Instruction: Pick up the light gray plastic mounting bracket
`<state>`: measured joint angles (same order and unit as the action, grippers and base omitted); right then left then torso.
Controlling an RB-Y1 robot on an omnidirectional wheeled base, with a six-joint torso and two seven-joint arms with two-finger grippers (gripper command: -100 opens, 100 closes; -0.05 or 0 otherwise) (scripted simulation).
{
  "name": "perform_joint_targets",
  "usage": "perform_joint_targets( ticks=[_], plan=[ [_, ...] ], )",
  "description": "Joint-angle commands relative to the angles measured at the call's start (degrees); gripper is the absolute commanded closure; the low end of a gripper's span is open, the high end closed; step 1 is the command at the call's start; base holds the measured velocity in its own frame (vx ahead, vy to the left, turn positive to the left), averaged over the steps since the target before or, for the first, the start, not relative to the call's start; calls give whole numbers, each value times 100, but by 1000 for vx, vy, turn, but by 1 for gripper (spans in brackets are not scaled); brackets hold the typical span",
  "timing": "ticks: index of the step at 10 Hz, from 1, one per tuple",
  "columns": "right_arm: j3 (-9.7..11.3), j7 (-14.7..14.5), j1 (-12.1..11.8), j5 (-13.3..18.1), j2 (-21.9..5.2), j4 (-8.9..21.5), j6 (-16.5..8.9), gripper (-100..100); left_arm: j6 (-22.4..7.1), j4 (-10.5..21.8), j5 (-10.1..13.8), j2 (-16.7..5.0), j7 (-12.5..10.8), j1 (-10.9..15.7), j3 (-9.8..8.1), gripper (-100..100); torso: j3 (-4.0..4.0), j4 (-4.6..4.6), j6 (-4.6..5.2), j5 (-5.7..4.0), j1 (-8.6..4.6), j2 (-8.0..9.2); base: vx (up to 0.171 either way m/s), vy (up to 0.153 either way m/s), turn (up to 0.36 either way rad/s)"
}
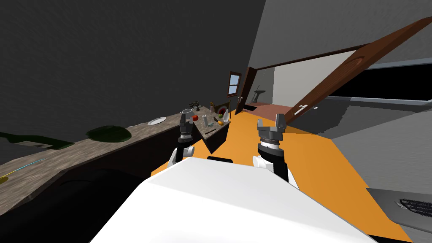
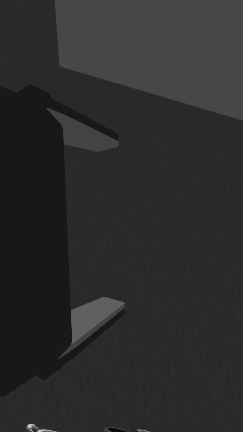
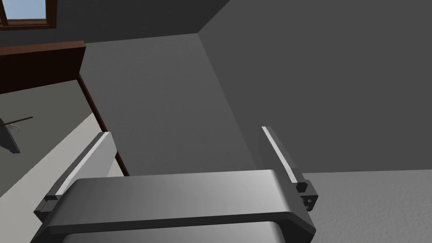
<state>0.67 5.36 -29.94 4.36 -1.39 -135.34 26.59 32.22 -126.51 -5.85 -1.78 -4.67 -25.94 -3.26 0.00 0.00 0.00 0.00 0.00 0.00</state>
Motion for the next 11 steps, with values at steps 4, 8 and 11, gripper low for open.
perform_joint_targets(
  ticks=[4, 8, 11],
  plan=[
    [1, 0, 1, 0, 1, 0, 0, 0, -660, -117, 279, -520, -134, 143, -199, -100, 11, 4, 1, -8, -37, 20, -45, -89, -12],
    [0, 0, 0, 0, 0, 0, 0, 0, -1176, -141, 456, -758, -227, 219, -337, -100, 8, 3, 0, -4, -15, 13, -36, -47, -12],
    [0, 0, 0, 0, 0, 0, 0, 0, -1705, -129, 662, -1006, -341, 294, -504, -100, 6, 2, 0, -3, -12, 10, -26, -36, -12]
  ],
)
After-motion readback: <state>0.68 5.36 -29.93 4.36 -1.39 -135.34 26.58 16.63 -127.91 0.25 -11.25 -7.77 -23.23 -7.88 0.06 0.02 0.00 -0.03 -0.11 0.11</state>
